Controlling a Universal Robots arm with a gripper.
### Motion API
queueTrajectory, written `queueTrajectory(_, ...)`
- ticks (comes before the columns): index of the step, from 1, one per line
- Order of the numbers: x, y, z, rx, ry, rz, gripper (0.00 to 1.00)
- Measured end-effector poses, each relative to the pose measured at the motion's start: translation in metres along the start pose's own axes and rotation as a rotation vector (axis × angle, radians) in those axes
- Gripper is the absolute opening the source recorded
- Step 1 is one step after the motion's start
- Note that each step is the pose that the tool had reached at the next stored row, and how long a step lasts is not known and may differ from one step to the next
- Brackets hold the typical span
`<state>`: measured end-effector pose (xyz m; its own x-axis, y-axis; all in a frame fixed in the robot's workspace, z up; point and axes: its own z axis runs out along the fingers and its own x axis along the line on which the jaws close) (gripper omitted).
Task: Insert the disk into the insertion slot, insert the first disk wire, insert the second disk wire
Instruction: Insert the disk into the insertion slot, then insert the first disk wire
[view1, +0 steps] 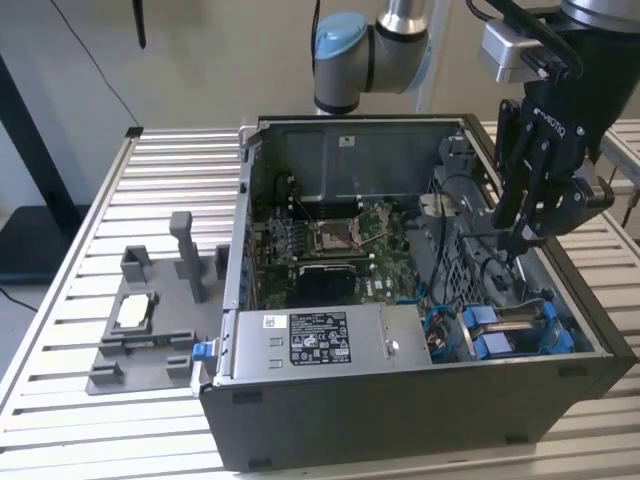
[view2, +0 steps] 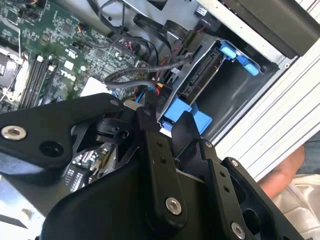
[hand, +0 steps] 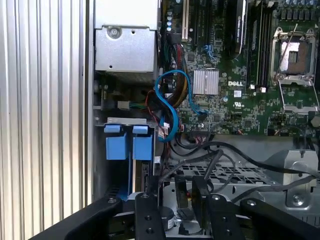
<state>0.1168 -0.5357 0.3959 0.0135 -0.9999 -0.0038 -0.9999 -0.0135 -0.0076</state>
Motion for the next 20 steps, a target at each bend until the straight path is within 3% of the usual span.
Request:
queueTrajectory(2, -0.0001, -0.0003, 0.0012, 0.0072, 0.0034, -0.009, 0.40)
queueTrajectory(6, -0.0017, -0.0003, 0.0023, 0.0462, 0.0043, -0.025, 0.40)
queueTrajectory(12, -0.0077, 0.0014, 0.0037, 0.0483, 0.0053, -0.025, 0.40)
queueTrajectory(20, -0.0080, 0.0032, 0.0068, 0.0481, 0.0110, -0.024, 0.40)
